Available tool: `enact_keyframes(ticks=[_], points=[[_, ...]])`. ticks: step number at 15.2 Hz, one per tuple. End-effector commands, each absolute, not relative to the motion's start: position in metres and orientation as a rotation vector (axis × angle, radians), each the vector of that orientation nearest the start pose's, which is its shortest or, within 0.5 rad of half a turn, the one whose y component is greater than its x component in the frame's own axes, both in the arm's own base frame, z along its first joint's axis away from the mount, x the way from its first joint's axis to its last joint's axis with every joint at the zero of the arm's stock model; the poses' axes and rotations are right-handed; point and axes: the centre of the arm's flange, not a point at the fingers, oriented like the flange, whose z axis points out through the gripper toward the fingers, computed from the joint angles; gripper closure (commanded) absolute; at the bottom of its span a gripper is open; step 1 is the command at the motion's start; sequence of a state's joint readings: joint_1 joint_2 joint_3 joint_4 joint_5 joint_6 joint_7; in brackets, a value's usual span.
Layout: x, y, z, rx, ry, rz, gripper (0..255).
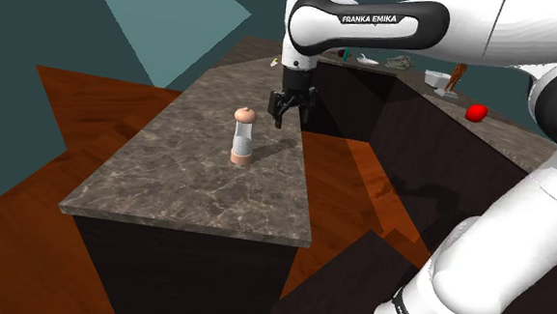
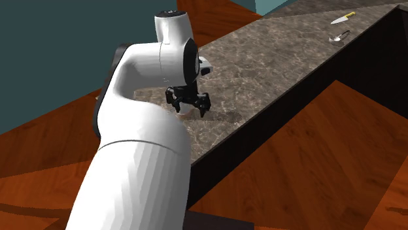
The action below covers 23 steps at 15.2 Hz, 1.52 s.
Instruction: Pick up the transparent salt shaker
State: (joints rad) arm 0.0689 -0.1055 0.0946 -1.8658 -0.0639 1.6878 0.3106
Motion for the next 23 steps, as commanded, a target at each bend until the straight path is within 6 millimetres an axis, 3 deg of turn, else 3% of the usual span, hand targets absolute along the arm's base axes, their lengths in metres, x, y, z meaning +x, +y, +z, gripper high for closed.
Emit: enact_keyframes(ticks=[1, 11, 19, 21, 22, 23], points=[[0.538, 0.093, 0.554, -3.222, 0.22, 0.063, 0], [0.645, 0.151, 0.568, -3.229, 0.2, -0.051, 0], [0.649, 0.153, 0.528, -3.229, 0.199, -0.055, 0], [0.648, 0.153, 0.528, -3.229, 0.199, -0.055, 0], [0.648, 0.153, 0.528, -3.229, 0.199, -0.055, 255], [0.648, 0.153, 0.528, -3.229, 0.199, -0.055, 255]])
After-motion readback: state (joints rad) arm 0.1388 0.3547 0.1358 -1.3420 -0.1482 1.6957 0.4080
